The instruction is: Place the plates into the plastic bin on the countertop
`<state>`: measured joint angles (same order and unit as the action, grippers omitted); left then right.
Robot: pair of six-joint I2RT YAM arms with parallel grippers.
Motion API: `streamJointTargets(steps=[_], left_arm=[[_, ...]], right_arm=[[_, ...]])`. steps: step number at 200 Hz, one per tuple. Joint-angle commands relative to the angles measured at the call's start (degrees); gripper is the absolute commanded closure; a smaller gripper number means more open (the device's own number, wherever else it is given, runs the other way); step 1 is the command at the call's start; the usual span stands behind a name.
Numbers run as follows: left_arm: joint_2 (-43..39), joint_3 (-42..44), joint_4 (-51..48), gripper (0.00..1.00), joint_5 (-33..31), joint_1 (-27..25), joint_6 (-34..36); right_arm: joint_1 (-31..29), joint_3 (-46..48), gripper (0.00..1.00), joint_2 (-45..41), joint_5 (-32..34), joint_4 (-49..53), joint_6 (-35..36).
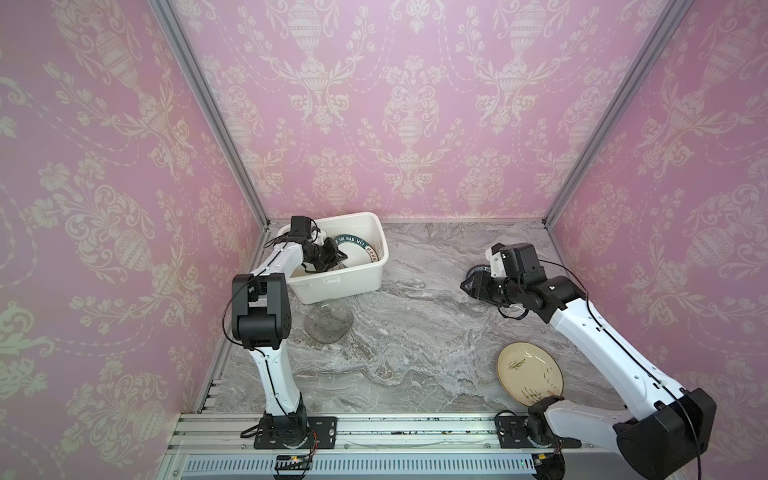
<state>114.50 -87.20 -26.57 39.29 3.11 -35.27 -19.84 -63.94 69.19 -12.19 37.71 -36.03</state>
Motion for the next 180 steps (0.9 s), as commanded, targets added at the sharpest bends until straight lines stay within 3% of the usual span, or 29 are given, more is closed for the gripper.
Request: streamJointTargets(steps=[1,78,180], left_arm=[[0.6,0.3,1.4,0.82,-0.1,-1.0,0.4],[2.1,-1.7,-2.6,0.58,-2.4,-1.3,2.6],[3.3,-5.8,-11.0,0.07,-7.7,-1.5,7.3]], right_arm=[[0.3,-0.8,0.49,0.2,0.5,1.0,-0.7],[0.3,-0.5,0.49,0.0,0.4,1.0,-1.0],[0.3,-0.6,0.49,0.2,0.3,0.5,-1.4]])
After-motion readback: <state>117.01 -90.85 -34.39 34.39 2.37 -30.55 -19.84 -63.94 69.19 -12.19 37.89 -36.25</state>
